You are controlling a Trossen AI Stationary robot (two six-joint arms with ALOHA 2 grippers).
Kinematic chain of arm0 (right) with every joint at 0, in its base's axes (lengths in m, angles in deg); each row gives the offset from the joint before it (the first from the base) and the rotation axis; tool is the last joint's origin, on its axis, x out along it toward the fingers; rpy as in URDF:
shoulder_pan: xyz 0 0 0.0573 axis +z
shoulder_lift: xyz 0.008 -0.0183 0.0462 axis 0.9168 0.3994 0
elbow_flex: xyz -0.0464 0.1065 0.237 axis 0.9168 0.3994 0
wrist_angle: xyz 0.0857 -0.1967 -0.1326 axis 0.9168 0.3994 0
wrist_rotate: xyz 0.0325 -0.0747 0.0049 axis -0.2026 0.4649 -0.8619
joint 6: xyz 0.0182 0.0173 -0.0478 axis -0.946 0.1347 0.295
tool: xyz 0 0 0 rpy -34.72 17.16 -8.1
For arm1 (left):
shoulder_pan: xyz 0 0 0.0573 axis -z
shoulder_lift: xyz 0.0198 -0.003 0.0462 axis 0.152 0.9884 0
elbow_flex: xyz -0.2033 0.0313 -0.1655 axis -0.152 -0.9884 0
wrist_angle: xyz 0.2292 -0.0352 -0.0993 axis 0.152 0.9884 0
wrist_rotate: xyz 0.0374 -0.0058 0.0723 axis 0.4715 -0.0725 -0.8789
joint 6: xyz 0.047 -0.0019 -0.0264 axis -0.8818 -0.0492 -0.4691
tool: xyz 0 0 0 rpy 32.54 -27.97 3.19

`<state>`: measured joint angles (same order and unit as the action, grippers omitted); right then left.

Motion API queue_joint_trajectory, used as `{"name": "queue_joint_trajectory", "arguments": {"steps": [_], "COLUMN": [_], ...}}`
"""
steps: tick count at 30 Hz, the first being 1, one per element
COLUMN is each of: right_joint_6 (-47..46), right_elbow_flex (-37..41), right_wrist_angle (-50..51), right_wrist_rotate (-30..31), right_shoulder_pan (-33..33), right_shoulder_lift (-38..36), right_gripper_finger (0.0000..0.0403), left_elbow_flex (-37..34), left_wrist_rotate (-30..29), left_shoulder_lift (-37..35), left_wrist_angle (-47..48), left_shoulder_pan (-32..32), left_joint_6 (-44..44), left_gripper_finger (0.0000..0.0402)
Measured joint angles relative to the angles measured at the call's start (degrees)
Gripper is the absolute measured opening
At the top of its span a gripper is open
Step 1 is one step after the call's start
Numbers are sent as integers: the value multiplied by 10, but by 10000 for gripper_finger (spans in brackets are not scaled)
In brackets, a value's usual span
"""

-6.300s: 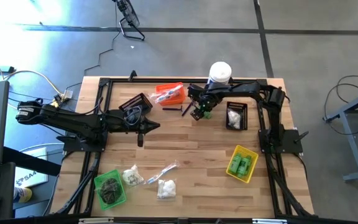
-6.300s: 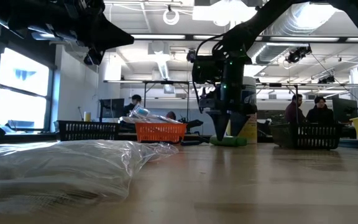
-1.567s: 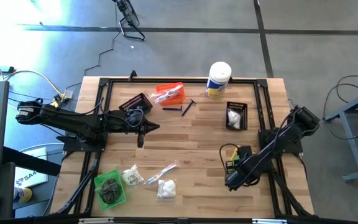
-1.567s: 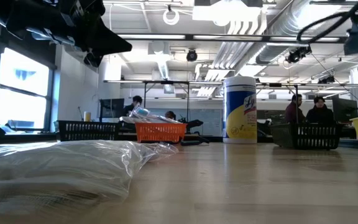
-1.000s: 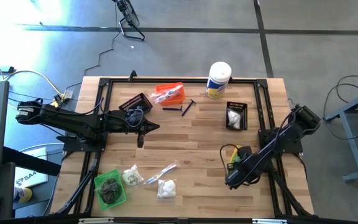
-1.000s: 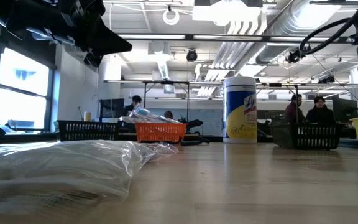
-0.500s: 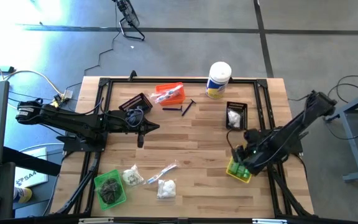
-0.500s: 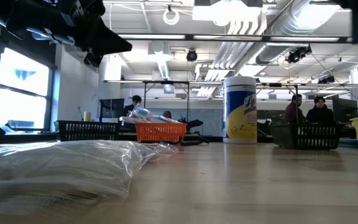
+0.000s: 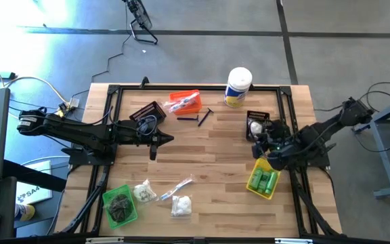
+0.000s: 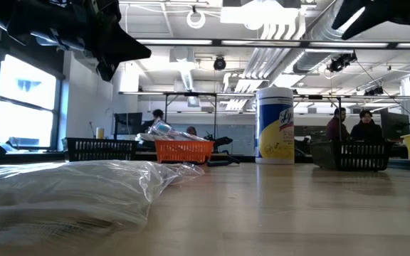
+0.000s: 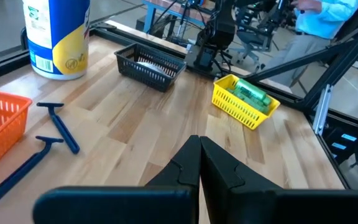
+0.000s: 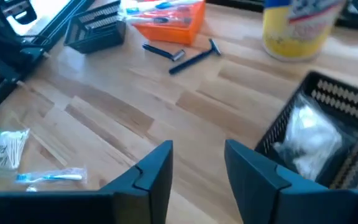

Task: Pick & Place Travel size toiletries
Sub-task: Put the blue toothbrush into the orange bin

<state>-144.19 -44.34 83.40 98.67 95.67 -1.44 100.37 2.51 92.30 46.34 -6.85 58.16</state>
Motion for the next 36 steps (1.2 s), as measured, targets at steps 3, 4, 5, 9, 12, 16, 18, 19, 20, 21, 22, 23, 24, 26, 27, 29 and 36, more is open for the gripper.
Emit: {"name": "queue_joint_trajectory", "arguments": {"steps": [3,4,5,9,12,16,18,19,20,21,22,23,24,26,27,29,36], "right_joint_6": [90,120,148,255,327,419,466,489,513,534,555,574,589,615,625,638,662], "right_elbow_flex": [0,0,0,0,0,0,0,0,0,0,0,0,0,0,0,0,0], "right_wrist_angle": [-43,-55,-66,-99,-117,-146,-166,-178,-192,-205,-219,-233,-249,-282,-298,-324,-388], "right_wrist_rotate": [-23,-31,-39,-74,-108,-165,-194,-208,-220,-235,-250,-265,-281,-318,-338,-371,-401], "right_shoulder_pan": [-36,-47,-59,-108,-146,-197,-221,-233,-244,-256,-266,-277,-288,-308,-317,-332,-361], "right_shoulder_lift": [0,0,0,0,0,0,0,0,0,0,0,0,0,1,3,5,11], "right_gripper_finger": [128,125,121,106,94,79,71,69,65,62,59,57,54,50,48,44,38], "left_elbow_flex": [0,0,0,0,0,0,0,0,0,0,0,0,0,0,0,0,0], "left_wrist_rotate": [0,0,0,0,0,0,0,0,0,0,0,0,0,0,1,1,1], "left_shoulder_lift": [0,0,0,0,0,0,0,0,0,0,0,0,0,0,0,0,0], "left_wrist_angle": [0,0,0,0,0,0,0,-2,-4,-5,-6,-6,-5,-5,-4,-2,-4], "left_shoulder_pan": [0,0,0,0,0,0,0,0,0,0,0,0,0,0,0,0,0], "left_joint_6": [-1,-1,-1,-1,-1,-1,0,0,0,0,1,4,12,36,50,75,90], "left_gripper_finger": [0,0,0,0,0,0,0,0,0,0,0,0,0,0,0,0,0]}}
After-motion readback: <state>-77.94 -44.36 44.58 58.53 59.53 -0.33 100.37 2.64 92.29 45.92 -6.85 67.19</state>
